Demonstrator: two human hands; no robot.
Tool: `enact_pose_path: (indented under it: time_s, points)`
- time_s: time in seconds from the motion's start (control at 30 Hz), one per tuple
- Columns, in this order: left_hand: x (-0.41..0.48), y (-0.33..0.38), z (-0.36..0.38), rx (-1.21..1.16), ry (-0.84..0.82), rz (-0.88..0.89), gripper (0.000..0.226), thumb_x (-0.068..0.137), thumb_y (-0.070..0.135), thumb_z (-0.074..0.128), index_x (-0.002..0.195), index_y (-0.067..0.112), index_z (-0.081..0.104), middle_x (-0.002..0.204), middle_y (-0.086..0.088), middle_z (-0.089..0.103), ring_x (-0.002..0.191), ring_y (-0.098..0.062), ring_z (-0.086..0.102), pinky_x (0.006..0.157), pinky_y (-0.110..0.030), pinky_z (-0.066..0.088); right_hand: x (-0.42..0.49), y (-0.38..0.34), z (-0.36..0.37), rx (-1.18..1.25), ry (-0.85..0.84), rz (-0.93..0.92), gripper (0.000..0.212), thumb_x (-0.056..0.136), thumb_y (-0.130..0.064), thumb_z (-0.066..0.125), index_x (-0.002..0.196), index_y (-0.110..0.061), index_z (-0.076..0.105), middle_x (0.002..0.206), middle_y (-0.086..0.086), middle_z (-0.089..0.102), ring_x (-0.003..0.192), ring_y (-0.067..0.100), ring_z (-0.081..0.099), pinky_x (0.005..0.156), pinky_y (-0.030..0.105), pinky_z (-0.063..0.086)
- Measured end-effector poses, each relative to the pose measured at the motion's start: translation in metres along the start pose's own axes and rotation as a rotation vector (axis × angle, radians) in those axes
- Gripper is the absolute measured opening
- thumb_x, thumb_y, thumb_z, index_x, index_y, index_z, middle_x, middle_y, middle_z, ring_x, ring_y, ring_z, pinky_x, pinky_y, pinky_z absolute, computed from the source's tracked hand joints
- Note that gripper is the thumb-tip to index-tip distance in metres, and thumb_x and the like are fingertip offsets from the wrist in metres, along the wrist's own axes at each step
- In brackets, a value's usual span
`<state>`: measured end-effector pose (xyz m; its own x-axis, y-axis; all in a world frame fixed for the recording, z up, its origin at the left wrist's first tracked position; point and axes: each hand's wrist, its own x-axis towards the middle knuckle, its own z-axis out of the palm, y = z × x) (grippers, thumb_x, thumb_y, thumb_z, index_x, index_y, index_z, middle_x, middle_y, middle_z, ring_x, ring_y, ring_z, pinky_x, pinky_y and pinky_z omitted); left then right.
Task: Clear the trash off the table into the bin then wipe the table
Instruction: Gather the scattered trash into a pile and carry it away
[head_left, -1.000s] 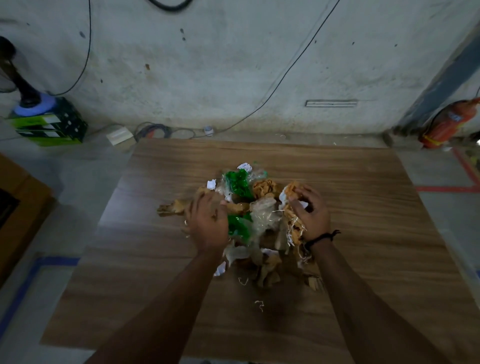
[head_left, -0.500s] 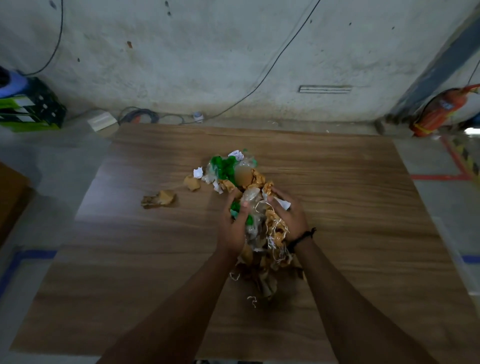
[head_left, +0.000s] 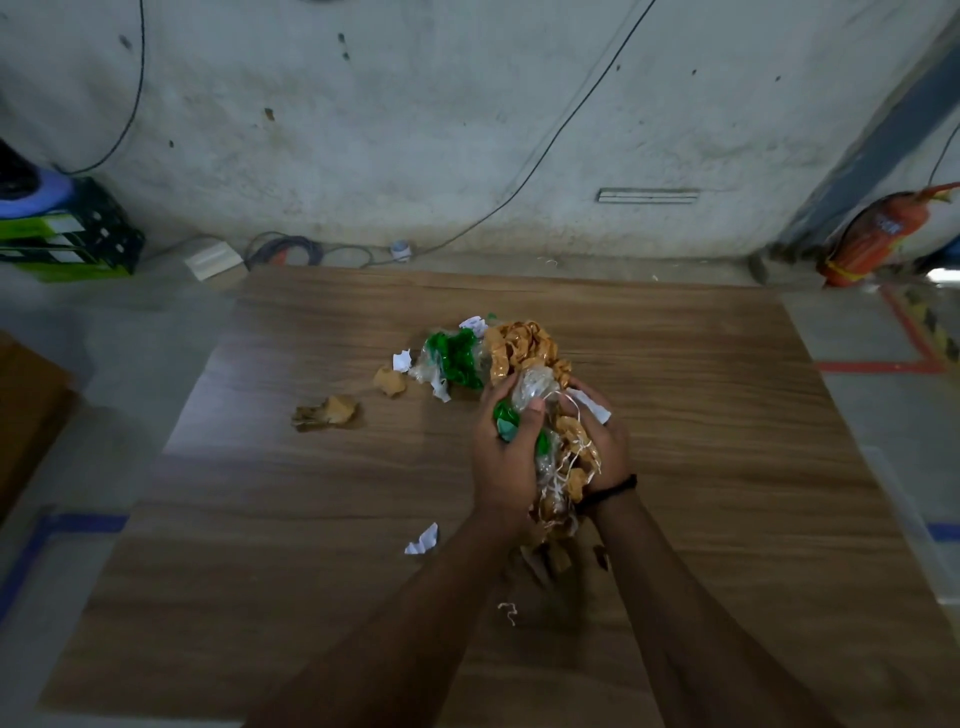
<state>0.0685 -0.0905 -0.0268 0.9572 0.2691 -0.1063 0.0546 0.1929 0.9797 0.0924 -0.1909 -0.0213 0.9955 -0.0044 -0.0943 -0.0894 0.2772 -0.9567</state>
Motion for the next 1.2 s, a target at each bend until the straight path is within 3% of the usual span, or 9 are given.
enact_pose_path:
  time_s: [0.07,0.2,0.33,0.53,0.67,0.8,0.93,1.0,1.2]
  points:
    - [0.002,0.016,0.006,-0.027,-0.006,0.002,0.051,0.075,0.060,0.064,0.121,0.039,0.057,0.129,-0.002,0.059,0.117,-0.022,0.059,0.093,-0.048,0.052,0.002,-0.016,0.004,0.008,-0.002,-0.027,0.059,0.067,-0.043,0.079,0.110,-0.005,0.066,0.098,0.012,0.072,0.090,0.023,0.069,0.077,0.031,0.056]
    - [0.008,0.049,0.019,-0.056,-0.005,0.049,0.056,0.071,0.067,0.067,0.120,0.039,0.059,0.130,-0.001,0.059,0.120,-0.022,0.057,0.096,-0.049,0.050,0.008,-0.050,0.013,0.069,0.004,-0.096,0.027,0.078,-0.029,0.070,0.100,-0.013,0.071,0.093,0.011,0.073,0.091,0.026,0.068,0.084,0.039,0.053]
    - [0.011,0.084,0.027,-0.089,-0.002,0.103,0.054,0.072,0.057,0.068,0.119,0.033,0.061,0.121,-0.001,0.065,0.113,-0.020,0.062,0.095,-0.048,0.051,0.008,-0.088,0.026,0.098,-0.047,-0.199,0.009,0.086,-0.015,0.062,0.088,-0.018,0.071,0.082,0.002,0.074,0.079,0.016,0.069,0.072,0.027,0.055]
    - [0.011,0.134,0.038,-0.051,0.006,0.213,0.049,0.074,0.053,0.066,0.117,0.029,0.063,0.117,0.000,0.067,0.109,-0.017,0.064,0.094,-0.047,0.052,0.009,-0.130,0.042,0.162,-0.057,-0.298,0.010,0.081,-0.025,0.068,0.086,-0.021,0.076,0.088,0.005,0.073,0.085,0.022,0.068,0.080,0.034,0.054]
    - [0.009,0.153,0.046,-0.047,-0.021,0.257,0.043,0.076,0.048,0.065,0.115,0.029,0.063,0.112,0.000,0.069,0.105,-0.018,0.066,0.092,-0.047,0.053,0.011,-0.146,0.042,0.156,-0.035,-0.332,0.030,0.070,-0.041,0.076,0.091,-0.020,0.075,0.095,0.014,0.071,0.093,0.034,0.064,0.089,0.049,0.050]
    - [-0.002,0.156,0.058,-0.055,-0.057,0.243,0.038,0.074,0.050,0.066,0.109,0.037,0.064,0.112,0.003,0.069,0.105,-0.015,0.065,0.094,-0.047,0.052,0.001,-0.151,0.029,0.173,0.028,-0.330,0.041,0.066,-0.043,0.081,0.095,-0.014,0.074,0.098,0.020,0.069,0.095,0.036,0.063,0.089,0.047,0.051]
    - [-0.026,0.147,0.073,-0.069,-0.146,0.203,0.039,0.076,0.046,0.067,0.113,0.032,0.064,0.110,0.000,0.070,0.101,-0.017,0.067,0.091,-0.047,0.054,-0.025,-0.153,0.004,0.116,0.140,-0.333,0.033,0.081,-0.021,0.067,0.102,0.005,0.066,0.094,0.020,0.068,0.089,0.030,0.065,0.081,0.038,0.055]
    - [-0.039,0.139,0.082,-0.061,-0.215,0.188,0.043,0.075,0.049,0.067,0.114,0.030,0.064,0.110,-0.001,0.070,0.101,-0.019,0.067,0.091,-0.048,0.054,-0.044,-0.153,-0.011,0.095,0.217,-0.354,0.020,0.083,-0.017,0.065,0.095,-0.001,0.069,0.086,0.012,0.070,0.083,0.024,0.066,0.077,0.033,0.055]
    - [-0.102,0.127,0.114,-0.058,-0.418,0.133,0.042,0.074,0.051,0.067,0.112,0.033,0.064,0.110,0.003,0.070,0.101,-0.015,0.067,0.091,-0.047,0.054,-0.116,-0.159,-0.057,-0.007,0.524,-0.367,0.012,0.078,-0.027,0.066,0.077,-0.021,0.076,0.080,0.000,0.073,0.084,0.021,0.066,0.085,0.041,0.051]
